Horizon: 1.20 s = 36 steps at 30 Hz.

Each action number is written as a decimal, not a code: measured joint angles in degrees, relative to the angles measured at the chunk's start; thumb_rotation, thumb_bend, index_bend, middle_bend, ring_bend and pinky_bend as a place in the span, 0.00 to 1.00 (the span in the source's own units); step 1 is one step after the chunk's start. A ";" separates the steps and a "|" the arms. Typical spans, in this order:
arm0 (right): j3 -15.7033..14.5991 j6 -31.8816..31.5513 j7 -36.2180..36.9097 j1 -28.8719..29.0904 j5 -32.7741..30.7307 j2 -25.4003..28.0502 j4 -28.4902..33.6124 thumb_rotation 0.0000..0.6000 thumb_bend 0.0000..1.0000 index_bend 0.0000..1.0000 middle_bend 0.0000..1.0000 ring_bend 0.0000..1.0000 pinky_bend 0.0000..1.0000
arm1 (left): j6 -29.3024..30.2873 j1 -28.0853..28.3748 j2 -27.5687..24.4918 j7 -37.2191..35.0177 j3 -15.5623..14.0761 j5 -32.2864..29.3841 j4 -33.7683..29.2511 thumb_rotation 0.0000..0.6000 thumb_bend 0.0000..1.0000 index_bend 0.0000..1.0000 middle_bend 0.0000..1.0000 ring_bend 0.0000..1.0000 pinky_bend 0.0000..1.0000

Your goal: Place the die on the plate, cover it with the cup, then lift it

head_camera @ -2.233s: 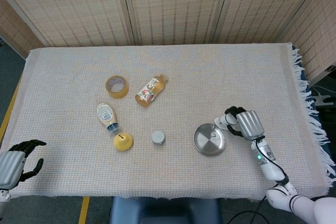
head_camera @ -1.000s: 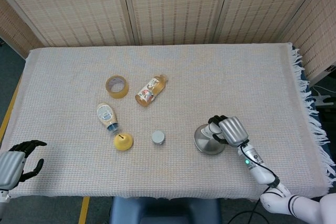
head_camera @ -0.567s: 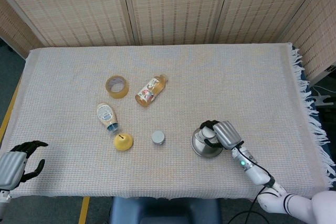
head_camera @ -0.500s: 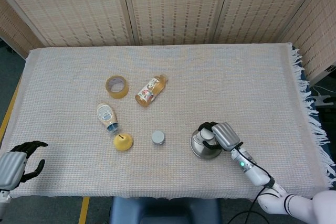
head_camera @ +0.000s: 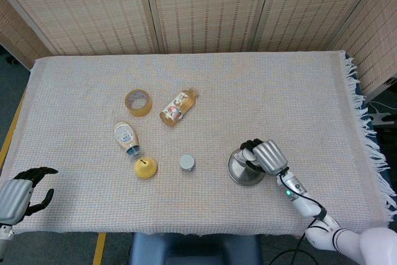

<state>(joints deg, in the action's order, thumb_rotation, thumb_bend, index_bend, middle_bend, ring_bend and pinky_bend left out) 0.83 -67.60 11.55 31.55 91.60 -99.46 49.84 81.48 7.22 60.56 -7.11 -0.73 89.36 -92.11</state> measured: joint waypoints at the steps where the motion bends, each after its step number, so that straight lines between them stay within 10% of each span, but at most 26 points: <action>1: -0.05 -0.02 0.61 -0.03 0.03 -0.17 -0.35 1.00 0.22 0.63 0.49 0.43 0.82 | -0.08 0.03 0.01 0.06 -0.02 -0.01 -0.01 1.00 0.43 0.31 0.31 0.28 0.35; 14: -3.47 4.76 20.75 1.30 1.69 6.67 13.33 1.00 0.22 0.63 0.49 0.43 0.82 | -0.09 0.04 -0.02 0.24 -0.15 0.05 -0.17 1.00 0.43 0.31 0.31 0.28 0.35; 27: -1.56 -1.07 1.79 0.26 2.18 1.29 -0.72 1.00 0.22 0.63 0.49 0.43 0.82 | -0.18 0.11 0.01 0.37 -0.25 0.19 -0.21 1.00 0.43 0.31 0.31 0.28 0.35; 36: -0.92 -4.50 1.19 -0.18 2.64 -1.54 -5.23 1.00 0.22 0.63 0.49 0.43 0.82 | -0.49 0.23 -0.02 0.79 -0.38 0.21 -0.39 1.00 0.43 0.31 0.31 0.28 0.35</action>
<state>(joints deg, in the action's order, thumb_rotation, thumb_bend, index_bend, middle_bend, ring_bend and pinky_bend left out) -0.10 -72.11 12.73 31.37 94.25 -101.00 44.61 80.98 7.45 60.54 -6.32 -1.11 89.57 -92.50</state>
